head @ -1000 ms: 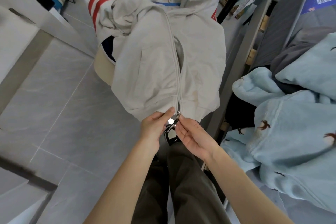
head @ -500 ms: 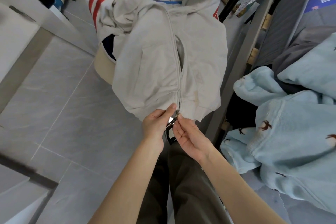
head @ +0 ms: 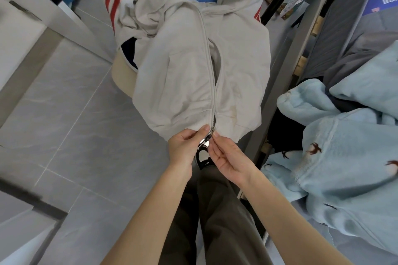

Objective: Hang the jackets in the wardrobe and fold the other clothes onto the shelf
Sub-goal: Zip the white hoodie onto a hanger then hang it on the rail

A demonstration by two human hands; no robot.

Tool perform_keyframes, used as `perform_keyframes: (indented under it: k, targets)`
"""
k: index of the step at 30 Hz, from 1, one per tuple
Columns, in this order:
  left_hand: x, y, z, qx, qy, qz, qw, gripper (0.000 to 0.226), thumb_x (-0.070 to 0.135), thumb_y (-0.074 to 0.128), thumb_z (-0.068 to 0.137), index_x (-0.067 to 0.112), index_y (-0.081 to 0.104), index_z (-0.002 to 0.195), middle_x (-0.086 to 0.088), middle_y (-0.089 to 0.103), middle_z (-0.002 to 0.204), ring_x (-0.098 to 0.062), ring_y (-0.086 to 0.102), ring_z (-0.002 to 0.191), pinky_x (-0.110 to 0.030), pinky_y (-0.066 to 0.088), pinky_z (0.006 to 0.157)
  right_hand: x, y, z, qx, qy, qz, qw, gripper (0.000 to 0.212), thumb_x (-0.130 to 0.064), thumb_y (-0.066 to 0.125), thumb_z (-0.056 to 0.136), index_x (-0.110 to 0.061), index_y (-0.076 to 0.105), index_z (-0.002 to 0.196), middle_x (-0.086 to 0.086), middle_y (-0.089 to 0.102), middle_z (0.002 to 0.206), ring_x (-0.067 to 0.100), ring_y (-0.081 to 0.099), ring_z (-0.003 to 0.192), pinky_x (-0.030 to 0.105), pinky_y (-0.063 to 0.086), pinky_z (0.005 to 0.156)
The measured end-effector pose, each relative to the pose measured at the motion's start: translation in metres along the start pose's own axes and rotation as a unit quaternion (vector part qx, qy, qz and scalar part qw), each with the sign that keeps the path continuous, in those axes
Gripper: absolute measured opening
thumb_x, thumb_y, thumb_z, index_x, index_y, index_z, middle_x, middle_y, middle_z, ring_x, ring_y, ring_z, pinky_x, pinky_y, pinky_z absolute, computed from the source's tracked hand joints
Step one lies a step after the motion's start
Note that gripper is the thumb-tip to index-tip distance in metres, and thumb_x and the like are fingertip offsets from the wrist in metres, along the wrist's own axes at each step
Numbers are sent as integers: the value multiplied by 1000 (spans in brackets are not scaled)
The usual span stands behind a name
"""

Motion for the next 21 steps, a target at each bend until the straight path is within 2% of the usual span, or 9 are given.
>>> perform_keyframes:
  k: [3,6,8,11,13,17,21]
  targets:
    - [3,-4,-1,10,41,32,999,28,21,79,78,-5,70,75,-9,64,67,-8,56,58,-12,46,52,-1,1,-1,18,-9,-14,1000,9,-10,69,78,-9,77,79,5,74,87,8,72,78,19,58,70]
    - [3,-7,-1,10,55,49,997,29,20,78,80,-7,69,77,-15,64,71,-16,56,65,-19,46,58,0,1,-2,33,-11,-23,999,12,-8,67,83,-9,77,77,4,74,84,8,72,74,19,58,67]
    - [1,-8,-2,8,56,64,996,30,21,78,80,-8,69,79,-16,64,73,-17,55,67,-21,45,62,0,-1,-3,45,-10,-26,999,17,-8,65,86,-9,77,74,4,74,81,7,71,72,18,57,64]
    - [-3,-8,-2,2,40,73,997,31,21,78,80,-9,69,80,-15,63,73,-17,53,68,-19,43,59,0,-3,-4,59,-10,-22,998,22,-8,65,88,-10,76,69,3,74,77,6,70,67,17,56,61]
    - [-4,-8,-2,-5,33,76,997,31,20,78,80,-10,69,80,-15,61,72,-18,52,69,-22,43,62,2,-4,-5,68,-11,-15,998,18,-7,64,88,-8,74,73,3,73,76,6,69,65,17,57,61]
    - [-7,-10,-8,-17,41,88,995,36,18,76,82,-16,65,85,-31,62,78,-20,51,72,-31,42,70,6,-9,-8,106,-28,-24,994,4,-4,64,88,-4,68,86,6,71,78,8,68,66,20,59,70]
    - [-8,-12,-9,-9,56,106,993,30,20,76,82,-9,68,79,-25,67,78,-25,58,70,-36,50,68,8,-11,-14,122,9,-107,987,17,-12,64,91,-2,67,105,14,73,100,18,72,86,28,59,79]
Point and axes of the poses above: each hand's wrist, its own z-axis towards the middle knuckle, its own y-axis out of the palm, x = y × z, the point moved 5 cm from there along z, towards the middle knuckle
